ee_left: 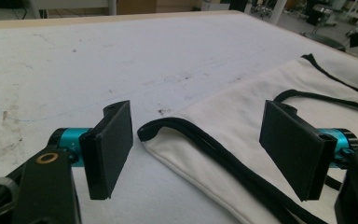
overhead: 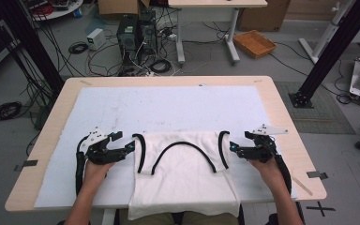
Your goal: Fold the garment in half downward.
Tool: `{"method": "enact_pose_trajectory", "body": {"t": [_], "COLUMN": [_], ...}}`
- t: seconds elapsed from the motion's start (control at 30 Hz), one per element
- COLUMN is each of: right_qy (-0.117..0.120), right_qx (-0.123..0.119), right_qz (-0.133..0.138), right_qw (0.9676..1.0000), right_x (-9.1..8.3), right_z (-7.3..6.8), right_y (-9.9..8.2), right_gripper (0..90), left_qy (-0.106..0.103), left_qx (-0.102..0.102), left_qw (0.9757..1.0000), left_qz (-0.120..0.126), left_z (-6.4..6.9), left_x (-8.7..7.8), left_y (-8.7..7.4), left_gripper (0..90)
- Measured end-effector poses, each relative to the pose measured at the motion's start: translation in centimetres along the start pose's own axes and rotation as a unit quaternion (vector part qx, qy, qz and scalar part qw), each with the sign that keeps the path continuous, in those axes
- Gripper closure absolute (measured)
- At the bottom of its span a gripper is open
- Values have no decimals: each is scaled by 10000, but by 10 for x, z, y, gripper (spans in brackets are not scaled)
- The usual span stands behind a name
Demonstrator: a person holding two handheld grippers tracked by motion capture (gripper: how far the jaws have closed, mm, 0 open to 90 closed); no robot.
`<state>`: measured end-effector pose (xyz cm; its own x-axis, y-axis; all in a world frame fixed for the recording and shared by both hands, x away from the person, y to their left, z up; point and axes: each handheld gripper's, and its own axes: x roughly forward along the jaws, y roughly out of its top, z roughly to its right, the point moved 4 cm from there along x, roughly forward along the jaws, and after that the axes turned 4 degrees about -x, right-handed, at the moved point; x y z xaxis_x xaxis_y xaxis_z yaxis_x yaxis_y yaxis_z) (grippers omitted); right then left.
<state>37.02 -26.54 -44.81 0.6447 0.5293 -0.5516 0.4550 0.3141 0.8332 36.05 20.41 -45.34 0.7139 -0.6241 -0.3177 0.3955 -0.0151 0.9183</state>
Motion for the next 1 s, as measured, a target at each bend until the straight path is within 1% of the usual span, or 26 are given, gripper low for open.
{"method": "enact_pose_trajectory", "body": {"t": [0.03,0.07,0.1,0.17,0.2,0.23,0.27,0.3,0.37,0.4,0.47,0.5,0.57,0.6,0.63,0.67,0.7,0.73,0.77,0.8,0.83,0.87,0.9,0.93,1.0], "right_qy": [50,60,60,81,81,82,72,69,51,34,117,176,250,255,257,278,275,233,217,220,274,266,291,346,408], "right_qx": [-64,-83,-83,-109,-109,-158,-192,-207,-165,-174,-183,-227,-270,-275,-289,-326,-387,-458,-492,-543,-586,-665,-704,-745,-821], "right_qz": [-13,-155,-155,-372,-372,-460,-655,-671,-754,-786,-896,-948,-1033,-1090,-1157,-1241,-1330,-1327,-1335,-1337,-1335,-1342,-1348,-1355,-1357], "right_qw": [10000,9998,9998,9992,9992,9988,9976,9975,9970,9967,9957,9951,9940,9933,9925,9913,9900,9898,9896,9893,9889,9884,9879,9874,9865], "right_x": [3,12,12,22,22,27,39,44,52,55,61,64,69,71,73,75,77,77,77,77,76,76,75,75,74], "right_z": [1,3,3,5,5,6,7,8,11,12,12,11,10,10,10,9,9,8,8,7,6,5,3,1,-1], "right_y": [3,8,8,13,13,16,23,25,29,31,32,32,30,29,27,25,23,23,24,24,24,24,24,24,24], "right_gripper": [182,182,182,182,182,182,183,183,195,221,260,274,289,294,319,355,364,375,399,445,487,511,573,609,691], "left_qy": [-10,-40,-64,-37,-37,-36,-22,-1,44,79,145,182,218,172,126,98,99,114,141,114,74,34,21,16,17], "left_qx": [-81,-112,-123,-80,-80,44,120,163,216,250,299,270,132,150,169,259,377,486,567,696,788,778,745,743,629], "left_qw": [10000,9999,9999,9995,9995,9976,9965,9953,9933,9923,9906,9905,9899,9897,9897,9891,9876,9856,9841,9821,9812,9811,9813,9808,9818], "left_qz": [28,13,-65,-310,-310,-690,-824,-953,-1136,-1211,-1327,-1338,-1392,-1413,-1413,-1444,-1524,-1615,-1675,-1745,-1762,-1770,-1776,-1803,-1791], "left_z": [-1,-2,-3,-5,-5,-8,-8,-9,-10,-11,-14,-15,-18,-18,-17,-16,-14,-13,-11,-8,-6,-5,-4,-5,-5], "left_x": [2,5,9,20,20,35,41,46,55,59,64,66,68,68,68,68,68,69,70,71,71,71,71,70,70], "left_y": [4,7,10,12,12,12,12,11,9,9,8,7,6,6,6,6,5,4,3,2,2,2,1,1,1], "left_gripper": [256,268,268,268,268,268,268,268,268,268,269,281,331,361,409,457,501,558,612,663,715,767,799,813,825]}}
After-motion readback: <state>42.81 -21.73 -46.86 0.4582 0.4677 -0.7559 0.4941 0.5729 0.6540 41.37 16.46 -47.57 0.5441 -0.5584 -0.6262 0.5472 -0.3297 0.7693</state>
